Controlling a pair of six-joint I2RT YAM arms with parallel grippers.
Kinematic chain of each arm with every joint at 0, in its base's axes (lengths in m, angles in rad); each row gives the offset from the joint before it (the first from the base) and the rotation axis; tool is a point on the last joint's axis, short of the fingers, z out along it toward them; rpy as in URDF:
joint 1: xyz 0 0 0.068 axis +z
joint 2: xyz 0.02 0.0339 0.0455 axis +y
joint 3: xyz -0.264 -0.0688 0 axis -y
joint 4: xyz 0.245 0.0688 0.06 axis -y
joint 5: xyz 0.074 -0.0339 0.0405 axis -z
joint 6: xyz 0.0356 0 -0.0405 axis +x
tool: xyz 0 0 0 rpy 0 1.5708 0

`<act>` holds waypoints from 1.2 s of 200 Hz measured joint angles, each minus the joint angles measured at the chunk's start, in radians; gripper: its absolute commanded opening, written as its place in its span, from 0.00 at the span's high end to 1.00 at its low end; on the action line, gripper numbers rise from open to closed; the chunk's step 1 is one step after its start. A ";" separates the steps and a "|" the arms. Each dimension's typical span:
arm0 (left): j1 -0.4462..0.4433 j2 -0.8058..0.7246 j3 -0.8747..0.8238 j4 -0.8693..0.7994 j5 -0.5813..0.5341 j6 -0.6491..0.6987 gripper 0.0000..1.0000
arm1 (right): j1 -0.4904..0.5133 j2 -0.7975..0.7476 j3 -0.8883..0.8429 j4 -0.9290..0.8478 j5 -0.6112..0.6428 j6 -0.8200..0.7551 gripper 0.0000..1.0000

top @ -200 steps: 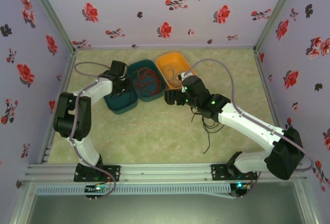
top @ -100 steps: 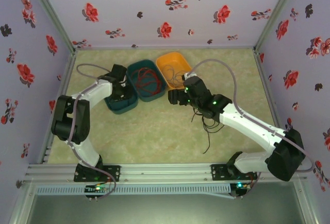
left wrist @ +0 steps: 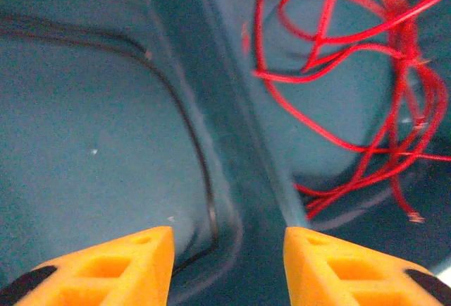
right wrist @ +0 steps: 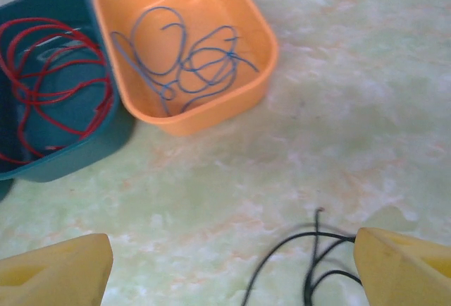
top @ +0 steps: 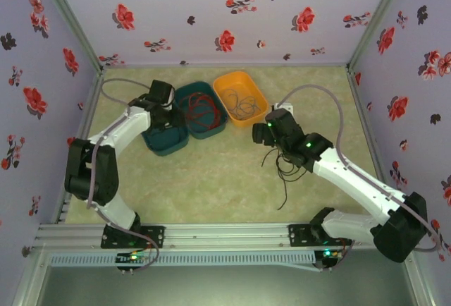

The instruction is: Untangle the cables

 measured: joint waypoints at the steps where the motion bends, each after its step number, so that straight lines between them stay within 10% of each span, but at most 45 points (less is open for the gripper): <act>1: -0.001 -0.002 0.001 0.000 0.000 0.000 0.49 | -0.002 -0.001 -0.001 -0.003 0.002 0.002 0.10; 68: -0.123 -0.181 -0.004 0.047 -0.014 -0.006 0.01 | -0.130 -0.013 -0.087 -0.133 -0.003 0.087 0.17; 153: -0.492 -0.116 -0.214 0.554 -0.085 0.019 0.00 | -0.382 -0.003 -0.212 -0.148 -0.235 0.148 0.29; 240: -0.572 -0.090 -0.316 0.770 -0.300 0.043 0.00 | -0.391 0.076 -0.333 -0.167 -0.250 0.221 0.43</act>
